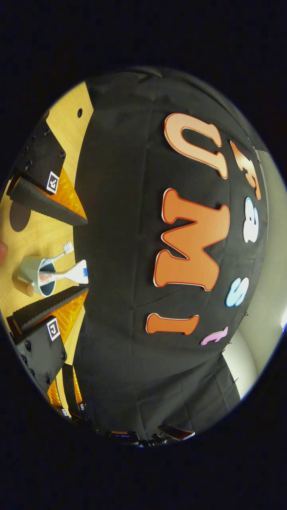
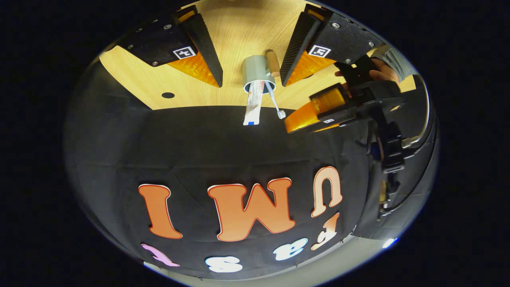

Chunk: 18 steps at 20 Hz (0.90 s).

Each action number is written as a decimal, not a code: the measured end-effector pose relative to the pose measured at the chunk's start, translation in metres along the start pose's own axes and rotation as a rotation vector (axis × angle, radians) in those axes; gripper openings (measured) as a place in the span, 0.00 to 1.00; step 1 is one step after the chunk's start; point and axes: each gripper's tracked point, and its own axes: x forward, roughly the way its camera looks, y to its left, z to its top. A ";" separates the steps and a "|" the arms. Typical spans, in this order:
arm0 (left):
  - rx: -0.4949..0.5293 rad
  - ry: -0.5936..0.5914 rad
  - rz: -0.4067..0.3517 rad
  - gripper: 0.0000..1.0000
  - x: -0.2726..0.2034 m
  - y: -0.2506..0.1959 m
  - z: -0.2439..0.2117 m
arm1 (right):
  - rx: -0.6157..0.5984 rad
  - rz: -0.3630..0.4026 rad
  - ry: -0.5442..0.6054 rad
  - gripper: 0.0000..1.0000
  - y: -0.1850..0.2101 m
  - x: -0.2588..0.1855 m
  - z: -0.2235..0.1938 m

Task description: Put the toothbrush and toothpaste on the desktop into the cup, then pick up the cup and place it on the coaster on the desktop.

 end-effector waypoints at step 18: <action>0.051 0.062 0.150 0.96 -0.092 0.078 0.011 | 0.138 -0.038 0.442 0.89 0.028 0.061 -0.025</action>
